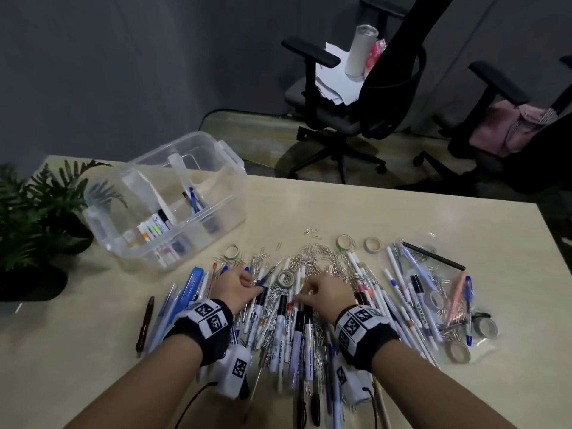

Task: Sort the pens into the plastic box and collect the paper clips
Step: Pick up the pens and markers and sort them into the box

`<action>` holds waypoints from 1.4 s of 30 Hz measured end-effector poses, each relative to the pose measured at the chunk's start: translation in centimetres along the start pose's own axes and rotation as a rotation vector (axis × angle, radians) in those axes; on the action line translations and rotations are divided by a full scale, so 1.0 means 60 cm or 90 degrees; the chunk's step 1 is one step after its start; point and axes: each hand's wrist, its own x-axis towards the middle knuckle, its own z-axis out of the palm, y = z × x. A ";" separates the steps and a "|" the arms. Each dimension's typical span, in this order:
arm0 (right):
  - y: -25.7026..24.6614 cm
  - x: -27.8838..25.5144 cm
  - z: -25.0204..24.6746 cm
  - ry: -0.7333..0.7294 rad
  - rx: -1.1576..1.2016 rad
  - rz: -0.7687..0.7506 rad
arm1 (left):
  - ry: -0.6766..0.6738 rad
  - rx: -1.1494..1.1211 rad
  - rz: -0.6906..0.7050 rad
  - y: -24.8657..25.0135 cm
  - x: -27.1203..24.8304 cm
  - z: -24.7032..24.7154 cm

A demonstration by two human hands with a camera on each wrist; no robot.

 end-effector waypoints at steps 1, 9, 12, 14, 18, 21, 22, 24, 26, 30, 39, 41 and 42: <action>0.001 0.003 0.007 -0.008 -0.015 0.004 | 0.003 0.016 -0.006 0.002 0.003 0.004; 0.001 0.033 -0.003 0.039 -0.162 0.047 | 0.017 0.075 -0.018 0.011 0.024 0.025; -0.003 0.045 -0.005 0.040 -0.182 0.059 | 0.020 0.085 -0.025 0.013 0.032 0.025; -0.007 0.051 -0.006 0.036 -0.195 0.066 | 0.015 0.069 -0.033 0.012 0.041 0.024; -0.014 0.060 -0.006 0.039 -0.177 0.064 | 0.006 0.055 -0.007 0.012 0.050 0.020; -0.012 0.061 -0.010 0.077 -0.149 0.067 | 0.010 0.027 0.009 0.012 0.057 0.015; -0.010 0.060 -0.013 0.088 -0.138 0.064 | 0.007 0.016 0.008 0.011 0.059 0.012; -0.006 0.056 -0.020 0.111 -0.122 0.047 | -0.007 -0.004 0.008 0.008 0.062 0.003; -0.007 0.048 -0.023 0.116 -0.124 0.024 | -0.025 -0.017 0.000 0.004 0.061 -0.007; -0.020 0.026 -0.006 0.009 -0.156 0.024 | -0.108 -0.020 -0.020 0.000 0.044 -0.017; -0.030 0.032 0.004 0.014 -0.322 0.078 | -0.092 0.003 -0.027 0.006 0.011 0.018; -0.031 0.035 0.003 0.029 -0.337 0.067 | -0.058 0.017 -0.030 0.006 0.020 0.026; -0.031 0.037 0.003 0.036 -0.341 0.061 | -0.040 0.026 -0.030 0.006 0.026 0.029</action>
